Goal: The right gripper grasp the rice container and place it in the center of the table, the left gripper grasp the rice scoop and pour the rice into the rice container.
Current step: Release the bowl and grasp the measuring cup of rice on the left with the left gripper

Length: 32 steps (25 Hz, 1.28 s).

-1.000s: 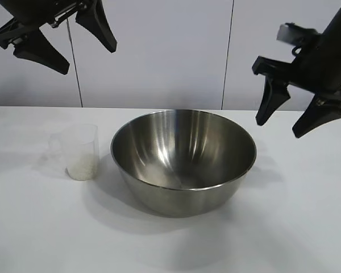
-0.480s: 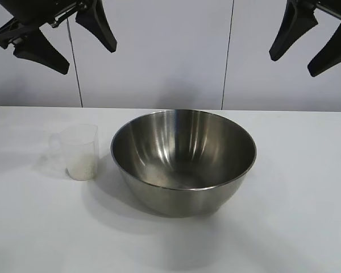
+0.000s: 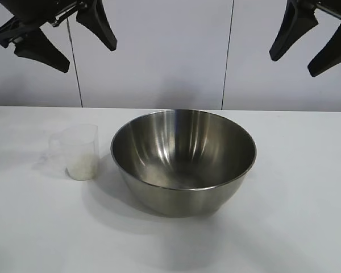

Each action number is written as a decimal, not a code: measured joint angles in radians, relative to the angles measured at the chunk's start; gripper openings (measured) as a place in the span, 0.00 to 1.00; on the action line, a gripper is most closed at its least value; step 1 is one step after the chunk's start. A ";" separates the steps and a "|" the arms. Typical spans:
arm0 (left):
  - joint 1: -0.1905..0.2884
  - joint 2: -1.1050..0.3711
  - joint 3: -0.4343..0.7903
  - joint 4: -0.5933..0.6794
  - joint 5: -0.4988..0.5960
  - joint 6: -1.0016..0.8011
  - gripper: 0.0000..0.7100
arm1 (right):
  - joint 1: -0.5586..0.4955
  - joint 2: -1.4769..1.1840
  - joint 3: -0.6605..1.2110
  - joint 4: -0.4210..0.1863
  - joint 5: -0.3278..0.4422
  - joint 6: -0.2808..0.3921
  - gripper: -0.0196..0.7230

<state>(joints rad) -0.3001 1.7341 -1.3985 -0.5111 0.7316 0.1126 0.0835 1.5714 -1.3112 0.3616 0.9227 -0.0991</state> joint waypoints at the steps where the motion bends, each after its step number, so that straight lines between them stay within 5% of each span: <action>1: 0.006 0.000 -0.002 0.007 0.026 0.011 0.88 | 0.000 0.000 0.000 0.000 0.000 -0.002 0.62; 5: 0.040 -0.026 -0.004 0.074 0.093 0.075 0.87 | 0.000 0.000 0.000 -0.002 -0.001 -0.013 0.62; 10: 0.047 -0.213 0.121 0.114 -0.098 0.092 0.84 | 0.000 0.000 0.000 -0.006 -0.002 -0.018 0.62; 16: 0.037 -0.467 0.492 0.112 -0.495 0.131 0.84 | 0.000 0.000 0.000 -0.007 -0.003 -0.018 0.62; 21: -0.024 -0.561 0.833 0.104 -0.879 0.133 0.84 | 0.000 0.000 0.000 -0.007 -0.006 -0.018 0.62; 26: -0.119 -0.512 1.046 0.122 -1.211 0.133 0.84 | 0.000 0.000 0.000 -0.007 -0.009 -0.020 0.62; 32: -0.130 -0.298 1.105 0.272 -1.456 0.129 0.84 | 0.000 0.000 0.000 -0.007 -0.010 -0.021 0.62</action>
<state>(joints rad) -0.4298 1.4361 -0.2931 -0.2394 -0.7247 0.2420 0.0835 1.5714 -1.3112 0.3546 0.9129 -0.1203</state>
